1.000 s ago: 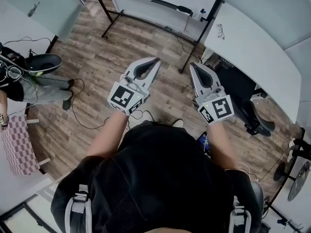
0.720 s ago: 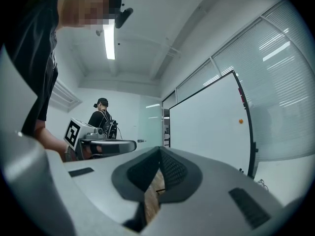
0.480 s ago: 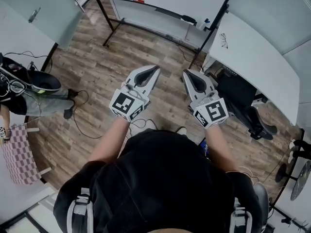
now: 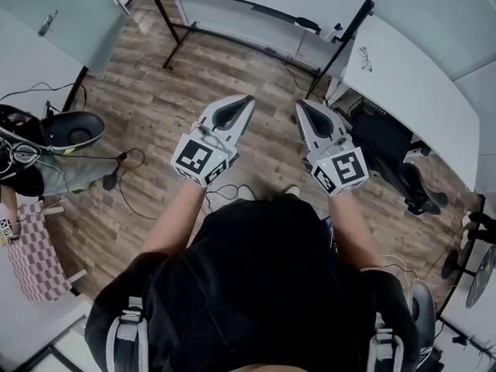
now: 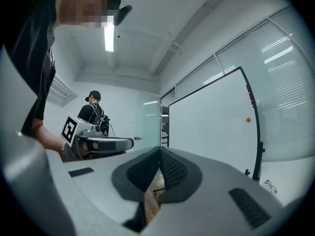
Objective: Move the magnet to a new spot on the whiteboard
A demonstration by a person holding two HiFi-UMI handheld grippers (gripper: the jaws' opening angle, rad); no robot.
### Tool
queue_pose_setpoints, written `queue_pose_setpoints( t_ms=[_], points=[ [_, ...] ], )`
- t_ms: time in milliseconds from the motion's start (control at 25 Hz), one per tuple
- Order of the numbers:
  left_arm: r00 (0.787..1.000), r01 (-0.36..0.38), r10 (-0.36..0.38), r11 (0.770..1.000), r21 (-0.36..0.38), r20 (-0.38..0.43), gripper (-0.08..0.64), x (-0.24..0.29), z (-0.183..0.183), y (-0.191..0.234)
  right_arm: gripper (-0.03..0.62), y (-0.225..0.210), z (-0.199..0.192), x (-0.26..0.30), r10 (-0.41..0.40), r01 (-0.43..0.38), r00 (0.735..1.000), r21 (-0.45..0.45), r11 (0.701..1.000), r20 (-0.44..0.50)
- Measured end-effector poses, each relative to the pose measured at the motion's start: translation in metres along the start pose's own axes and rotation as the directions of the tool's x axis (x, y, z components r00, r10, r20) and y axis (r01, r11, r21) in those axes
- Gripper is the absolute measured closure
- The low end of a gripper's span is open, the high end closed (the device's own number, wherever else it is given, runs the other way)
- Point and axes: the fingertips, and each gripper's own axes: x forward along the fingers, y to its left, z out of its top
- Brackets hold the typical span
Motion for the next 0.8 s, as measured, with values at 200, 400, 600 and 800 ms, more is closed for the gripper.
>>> queue_pose_setpoints(
  t_ms=[200,400,600,800],
  points=[
    [1.000,0.003,-0.004,1.000,-0.012,-0.014,0.555,0.005,-0.009,0.017,0.601,-0.009,-0.005,0.012,-0.016,0.016,1.000,0.003,1.000,-0.014],
    [1.000,-0.008,0.008,1.000,-0.015,-0.027,0.555,0.024,-0.020,0.034,0.601,-0.032,-0.014,0.024,-0.027,0.027,1.000,0.014,1.000,-0.016],
    [0.999,-0.015,0.015,1.000,0.002,-0.030,0.555,0.055,-0.020,0.055,0.601,-0.061,-0.016,0.043,0.003,-0.003,1.000,0.039,0.999,0.002],
    [0.999,-0.025,0.025,0.999,0.020,-0.030,0.554,0.091,-0.015,0.074,0.601,-0.097,-0.011,0.063,0.011,-0.011,1.000,0.027,1.000,0.016]
  ],
)
